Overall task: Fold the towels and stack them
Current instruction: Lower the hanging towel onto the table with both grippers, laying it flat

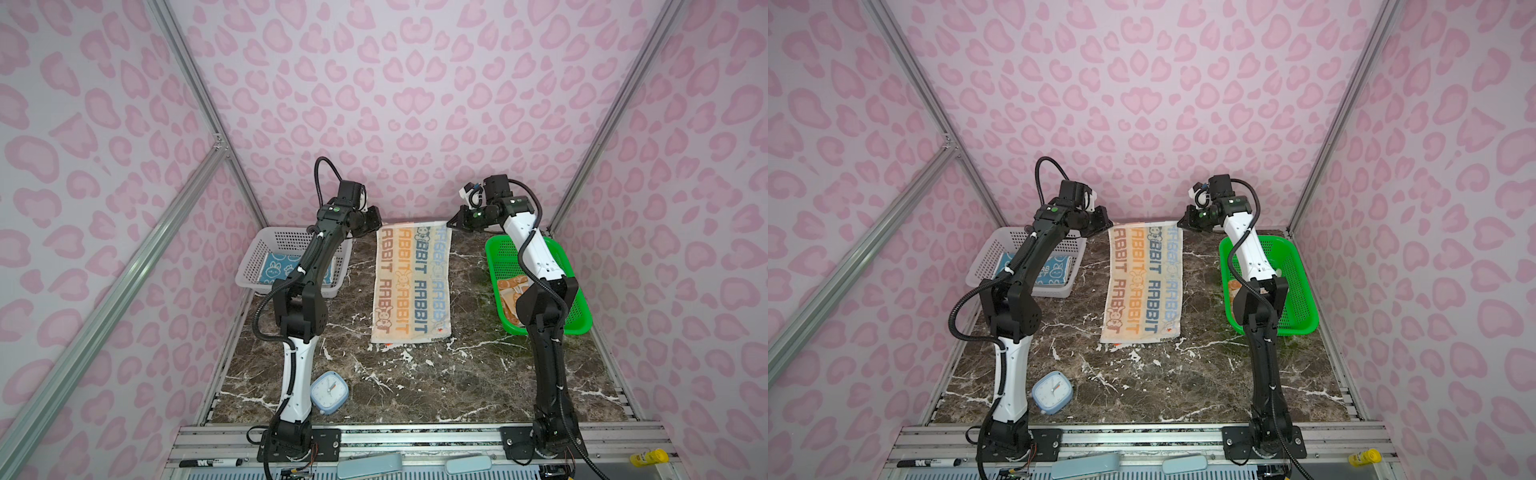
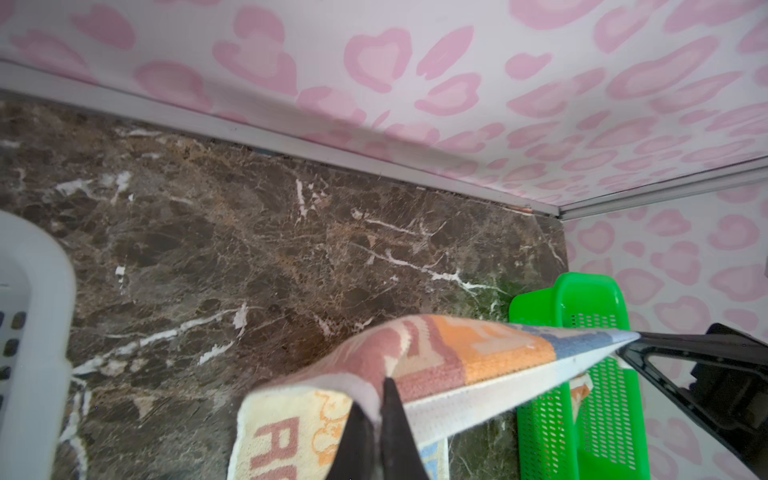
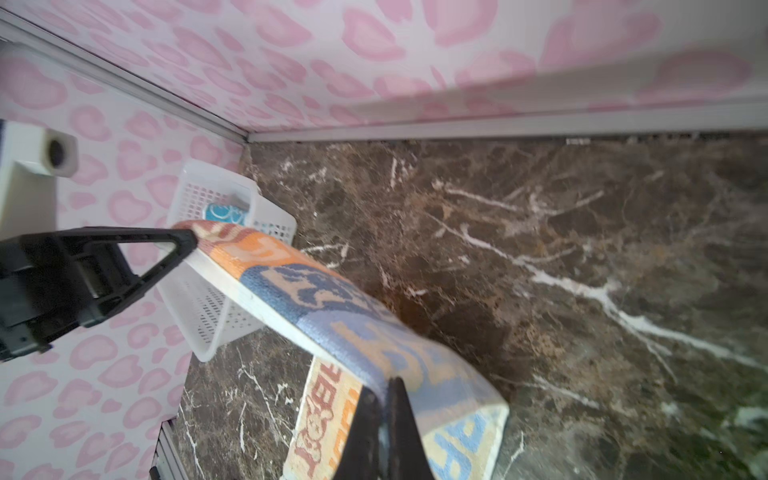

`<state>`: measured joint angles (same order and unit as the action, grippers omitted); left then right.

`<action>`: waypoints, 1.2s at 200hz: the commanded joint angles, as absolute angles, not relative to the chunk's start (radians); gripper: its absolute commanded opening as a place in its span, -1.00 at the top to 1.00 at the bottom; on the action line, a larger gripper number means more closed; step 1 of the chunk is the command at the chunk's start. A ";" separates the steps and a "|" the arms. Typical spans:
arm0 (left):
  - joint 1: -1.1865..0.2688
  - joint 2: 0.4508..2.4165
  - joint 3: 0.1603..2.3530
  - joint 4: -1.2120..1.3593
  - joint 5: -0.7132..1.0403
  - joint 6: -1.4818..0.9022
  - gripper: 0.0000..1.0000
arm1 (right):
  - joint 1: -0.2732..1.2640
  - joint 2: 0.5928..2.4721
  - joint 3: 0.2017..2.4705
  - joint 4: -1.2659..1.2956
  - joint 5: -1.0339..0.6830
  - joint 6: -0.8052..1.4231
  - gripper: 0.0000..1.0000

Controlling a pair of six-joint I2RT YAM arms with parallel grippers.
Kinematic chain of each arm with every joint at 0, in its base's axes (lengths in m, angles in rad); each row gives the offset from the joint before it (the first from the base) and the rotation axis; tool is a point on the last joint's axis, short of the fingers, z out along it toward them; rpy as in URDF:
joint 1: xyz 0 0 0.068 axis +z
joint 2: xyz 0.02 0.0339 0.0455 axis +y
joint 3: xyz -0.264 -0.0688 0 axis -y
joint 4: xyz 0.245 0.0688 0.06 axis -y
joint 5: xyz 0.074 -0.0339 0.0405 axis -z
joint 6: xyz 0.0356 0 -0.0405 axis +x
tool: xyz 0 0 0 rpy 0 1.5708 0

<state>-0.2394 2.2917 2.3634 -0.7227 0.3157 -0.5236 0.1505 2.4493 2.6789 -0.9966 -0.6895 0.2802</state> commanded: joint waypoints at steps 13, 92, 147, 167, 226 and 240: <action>-0.212 2.267 2.342 -0.776 0.160 -0.511 0.95 | 0.127 2.443 2.635 -1.012 -0.557 0.303 1.00; -0.192 2.244 2.377 -0.778 0.172 -0.505 0.95 | 0.125 2.386 2.598 -0.993 -0.593 0.318 1.00; -0.192 2.224 2.351 -0.779 0.176 -0.492 0.95 | 0.127 2.383 2.596 -0.989 -0.602 0.318 1.00; -0.192 2.213 2.325 -0.773 0.176 -0.491 0.95 | 0.135 2.367 2.551 -0.989 -0.597 0.301 1.00; -0.202 2.025 2.022 -0.649 0.183 -0.505 0.95 | 0.168 2.154 2.224 -0.915 -0.551 0.276 1.00; -0.213 1.981 1.952 -0.630 0.181 -0.507 0.95 | 0.177 2.107 2.136 -0.897 -0.536 0.267 1.00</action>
